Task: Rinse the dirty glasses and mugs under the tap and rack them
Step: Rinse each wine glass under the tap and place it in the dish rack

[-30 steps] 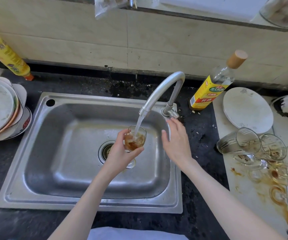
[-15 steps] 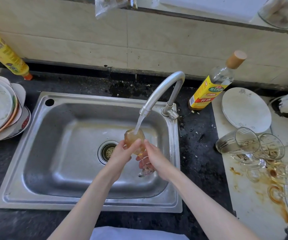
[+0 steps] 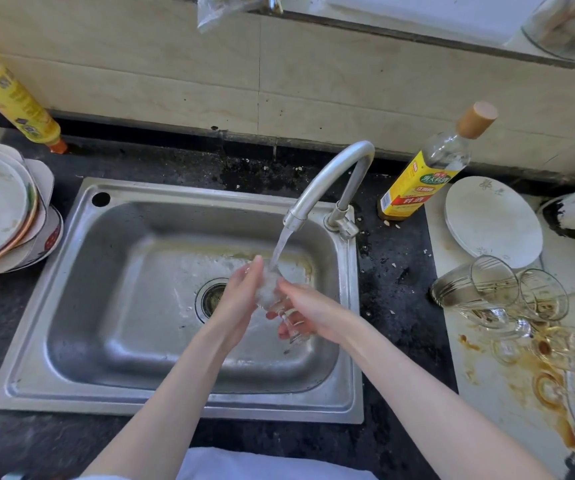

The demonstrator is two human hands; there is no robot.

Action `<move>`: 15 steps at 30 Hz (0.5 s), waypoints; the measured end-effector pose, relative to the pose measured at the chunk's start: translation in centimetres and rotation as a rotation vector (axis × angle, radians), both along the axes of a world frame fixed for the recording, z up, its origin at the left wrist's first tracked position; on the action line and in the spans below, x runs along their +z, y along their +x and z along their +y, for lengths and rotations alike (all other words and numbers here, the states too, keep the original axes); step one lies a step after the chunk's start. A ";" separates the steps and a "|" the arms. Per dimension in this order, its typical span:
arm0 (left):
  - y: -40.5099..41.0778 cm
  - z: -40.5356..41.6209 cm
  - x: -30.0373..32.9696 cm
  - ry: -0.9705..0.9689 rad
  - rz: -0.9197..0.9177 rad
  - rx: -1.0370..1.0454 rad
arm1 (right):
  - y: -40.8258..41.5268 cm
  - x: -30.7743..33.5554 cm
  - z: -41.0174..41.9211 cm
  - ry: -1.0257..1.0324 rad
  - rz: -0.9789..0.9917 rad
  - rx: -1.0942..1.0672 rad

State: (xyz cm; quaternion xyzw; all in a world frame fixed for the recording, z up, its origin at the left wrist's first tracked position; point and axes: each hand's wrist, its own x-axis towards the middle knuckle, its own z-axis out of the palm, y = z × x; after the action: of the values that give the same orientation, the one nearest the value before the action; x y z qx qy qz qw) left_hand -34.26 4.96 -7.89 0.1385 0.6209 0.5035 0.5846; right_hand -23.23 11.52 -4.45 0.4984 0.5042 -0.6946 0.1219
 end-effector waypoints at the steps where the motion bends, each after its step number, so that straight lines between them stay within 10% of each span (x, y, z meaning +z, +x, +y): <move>1: 0.0 0.3 0.3 -0.023 0.036 0.040 | -0.4 -0.1 0.0 0.070 -0.015 0.015; 9: -0.5 2.7 1.3 0.013 0.193 0.136 | -2.0 -0.1 1.2 -0.297 0.116 -0.285; 15: 0.6 3.6 1.4 -0.068 0.248 0.365 | -4.1 -2.1 -0.1 0.354 -0.028 -0.132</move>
State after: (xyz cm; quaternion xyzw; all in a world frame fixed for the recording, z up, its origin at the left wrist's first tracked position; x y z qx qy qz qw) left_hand -33.69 8.61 -6.49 0.0647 0.7195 0.5589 0.4072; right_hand -27.37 11.39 -6.54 0.5535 0.5829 -0.5948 -0.0064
